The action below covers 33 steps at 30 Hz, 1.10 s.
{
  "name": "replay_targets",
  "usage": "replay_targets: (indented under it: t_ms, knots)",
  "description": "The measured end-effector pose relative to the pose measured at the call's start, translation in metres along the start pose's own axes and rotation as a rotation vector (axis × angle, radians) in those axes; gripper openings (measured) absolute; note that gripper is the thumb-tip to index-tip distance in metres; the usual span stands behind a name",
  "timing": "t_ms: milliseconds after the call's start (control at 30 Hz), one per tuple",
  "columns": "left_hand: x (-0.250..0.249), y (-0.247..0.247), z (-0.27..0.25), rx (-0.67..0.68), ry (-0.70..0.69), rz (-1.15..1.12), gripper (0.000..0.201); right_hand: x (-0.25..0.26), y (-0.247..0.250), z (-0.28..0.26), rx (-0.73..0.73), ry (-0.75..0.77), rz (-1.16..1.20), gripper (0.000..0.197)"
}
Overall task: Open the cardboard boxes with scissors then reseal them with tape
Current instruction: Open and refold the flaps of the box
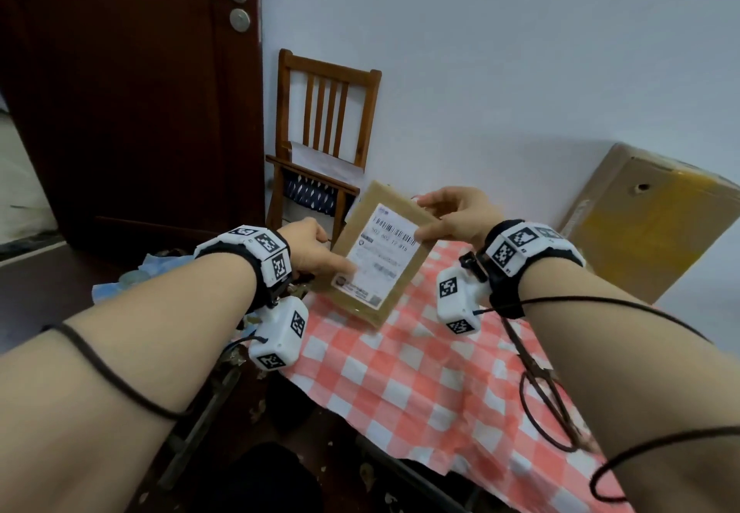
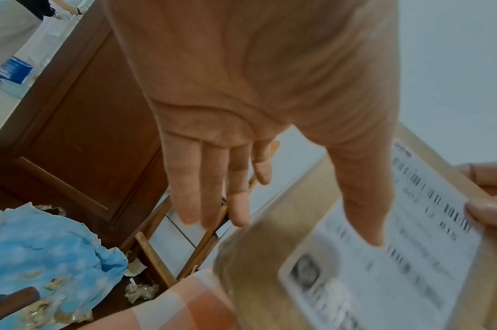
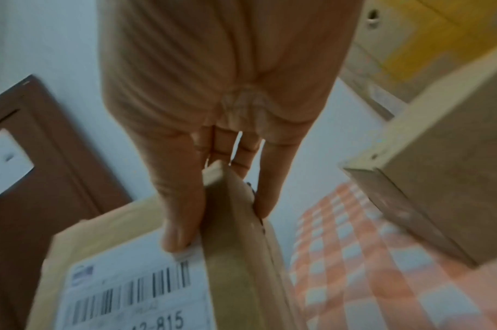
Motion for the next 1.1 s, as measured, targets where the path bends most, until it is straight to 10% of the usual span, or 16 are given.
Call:
replay_targets:
  t_ms: [133,400,633,1100]
  knots:
    - [-0.015,0.001,0.003,-0.011,-0.106,-0.029,0.131,0.015,-0.008,-0.01,-0.023,0.123,-0.257,0.043]
    - [-0.044,0.005,0.007,-0.171,-0.258,-0.005,0.15,0.016,-0.021,-0.019,0.051,0.164,-0.448,0.043]
    - [-0.053,0.008,0.008,-0.135,-0.306,0.081,0.141,0.019,-0.006,-0.017,-0.087,0.068,-0.111,0.031]
    - [-0.048,0.011,0.005,-0.166,-0.353,0.099,0.117,0.029,-0.025,-0.022,-0.07,0.136,-0.884,0.019]
Point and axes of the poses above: each hand's wrist, its own z-axis towards the middle knuckle, its own y-axis out of the back of the hand, x = y × z, the point moved 6 cm from there along z, towards the middle knuckle, and after that the axes turned 15 degrees about -y, right-handed, at the moved point
